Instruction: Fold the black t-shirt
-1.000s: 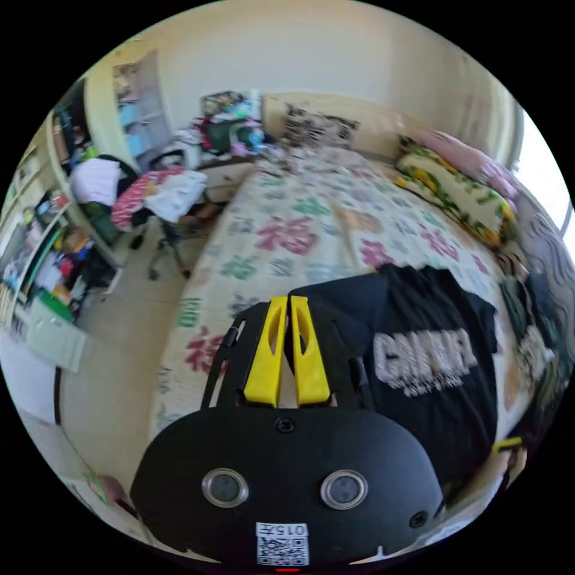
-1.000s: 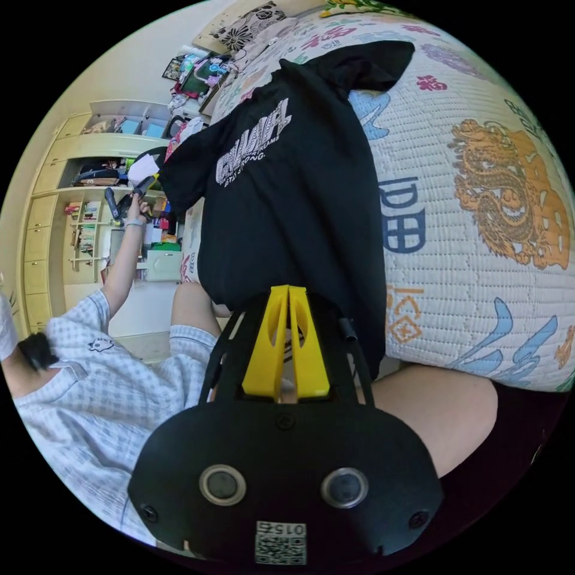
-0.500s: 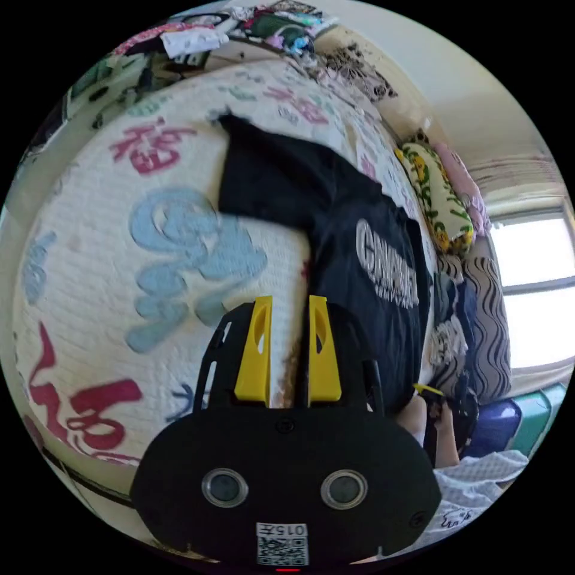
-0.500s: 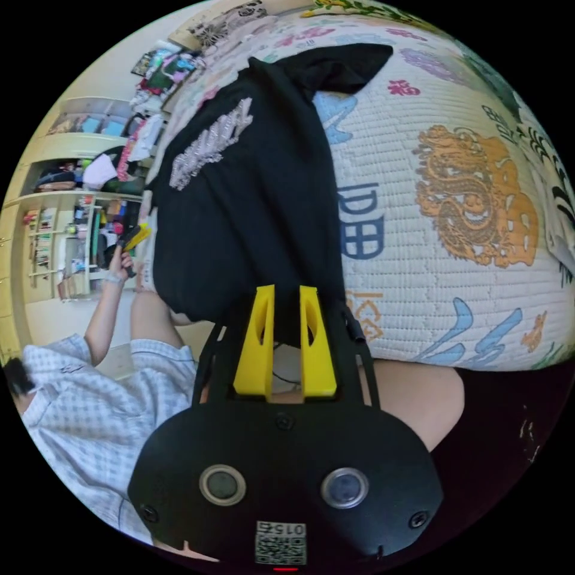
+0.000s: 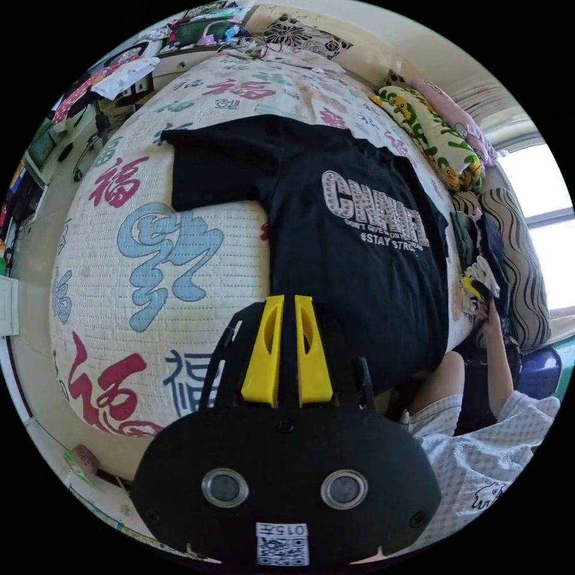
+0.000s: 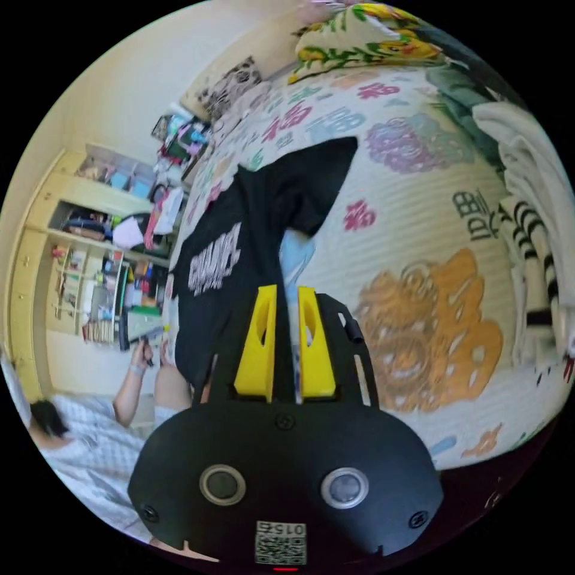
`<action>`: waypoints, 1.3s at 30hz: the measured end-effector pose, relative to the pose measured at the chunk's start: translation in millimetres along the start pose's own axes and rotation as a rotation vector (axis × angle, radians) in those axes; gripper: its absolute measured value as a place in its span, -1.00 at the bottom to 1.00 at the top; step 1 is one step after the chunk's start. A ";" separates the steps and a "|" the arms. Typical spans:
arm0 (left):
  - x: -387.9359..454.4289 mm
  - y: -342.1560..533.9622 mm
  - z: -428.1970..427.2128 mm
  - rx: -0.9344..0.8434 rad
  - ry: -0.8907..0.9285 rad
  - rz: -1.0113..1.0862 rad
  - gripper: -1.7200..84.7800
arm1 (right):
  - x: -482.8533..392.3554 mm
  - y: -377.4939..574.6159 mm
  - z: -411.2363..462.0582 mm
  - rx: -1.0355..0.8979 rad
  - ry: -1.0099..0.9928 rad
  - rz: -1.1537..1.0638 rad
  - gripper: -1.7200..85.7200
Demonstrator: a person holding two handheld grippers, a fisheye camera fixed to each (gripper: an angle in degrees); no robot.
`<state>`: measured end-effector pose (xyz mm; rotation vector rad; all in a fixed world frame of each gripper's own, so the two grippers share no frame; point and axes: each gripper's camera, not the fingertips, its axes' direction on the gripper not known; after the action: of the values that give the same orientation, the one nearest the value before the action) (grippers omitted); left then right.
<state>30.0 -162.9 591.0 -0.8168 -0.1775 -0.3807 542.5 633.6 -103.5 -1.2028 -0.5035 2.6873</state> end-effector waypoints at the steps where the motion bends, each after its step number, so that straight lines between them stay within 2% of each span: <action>1: 7.8 -0.1 3.3 0.002 0.024 0.000 -0.91 | 5.8 -12.4 0.8 0.004 -0.009 0.027 -0.77; 6: 27.9 2.4 23.6 -0.037 0.108 -0.038 -0.91 | 36.6 -80.6 40.9 -0.087 -0.180 0.212 -0.80; 8: 32.4 3.5 30.6 -0.060 0.103 -0.047 -0.91 | 31.5 -85.1 40.4 -0.110 -0.110 0.177 -0.88; 11: 37.5 4.5 39.9 -0.099 0.078 -0.050 -0.92 | 26.3 -84.1 25.0 -0.123 -0.112 0.091 -0.93; 15: 41.7 6.9 45.2 -0.129 0.036 -0.046 -0.94 | 23.7 -78.2 -14.1 -0.089 0.143 0.025 -0.94; 17: 42.0 8.0 46.3 -0.137 0.021 -0.052 -0.94 | 17.3 -78.6 -19.5 -0.090 0.149 0.007 -0.93; 21: 41.0 10.9 45.4 -0.137 0.029 -0.073 -0.95 | -14.1 -86.0 -1.4 -0.230 0.364 -0.090 -0.80; 23: 41.1 13.0 45.1 -0.137 0.017 -0.078 -0.95 | -22.9 -92.5 -2.6 -0.208 0.408 -0.095 -0.78; 28: 45.5 15.8 48.4 -0.139 0.023 -0.107 -0.96 | -37.9 -121.3 0.5 -0.048 0.376 -0.080 -0.78; 33: 55.6 13.7 50.7 -0.143 0.003 -0.091 -0.97 | -15.4 -146.4 -1.3 0.067 0.287 0.124 -0.78; 35: 59.9 12.2 55.5 -0.157 -0.007 -0.076 -0.97 | -9.7 -151.7 4.2 0.044 0.241 0.126 -0.78; 37: 64.5 10.3 63.2 -0.183 -0.018 -0.075 -0.97 | -5.2 -157.9 22.4 -0.073 0.211 0.117 -0.80; 39: 68.0 8.9 67.1 -0.195 -0.015 -0.077 -0.97 | -12.1 -156.1 32.1 -0.090 0.275 0.044 -0.90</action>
<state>95.4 -125.6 650.6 -1.0076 -0.1877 -0.4697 527.1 768.0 -18.4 -1.5945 -0.5653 2.4991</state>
